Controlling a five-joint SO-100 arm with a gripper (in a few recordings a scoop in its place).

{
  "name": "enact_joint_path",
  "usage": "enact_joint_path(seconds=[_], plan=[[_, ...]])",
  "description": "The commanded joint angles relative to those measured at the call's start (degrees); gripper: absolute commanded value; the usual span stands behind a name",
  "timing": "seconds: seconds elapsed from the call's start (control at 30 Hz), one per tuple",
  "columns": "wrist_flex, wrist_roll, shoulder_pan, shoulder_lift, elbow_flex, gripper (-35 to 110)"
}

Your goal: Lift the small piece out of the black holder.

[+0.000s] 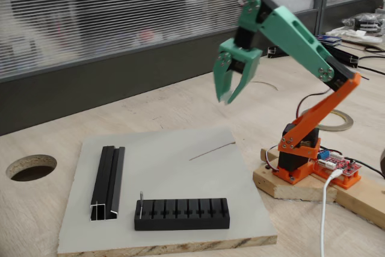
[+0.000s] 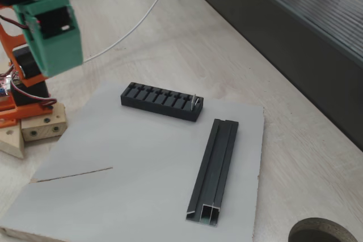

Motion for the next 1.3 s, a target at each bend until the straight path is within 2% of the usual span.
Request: enact_joint_path(seconds=[0.0, 0.2, 0.4, 0.67, 0.87, 1.27], plan=[[-3.4, 0.9, -7.6, -4.2, -1.3, 10], [-15.1, 0.9, -18.0, -9.2, -0.6, 10], [-22.2, 0.9, -24.7, -16.2, -0.7, 10], [-23.6, 0.9, -32.5, -20.2, -1.1, 10], [-23.6, 0.9, -32.8, -25.8, -1.5, 10], [-23.7, 1.0, -33.0, -26.1, -1.8, 11]])
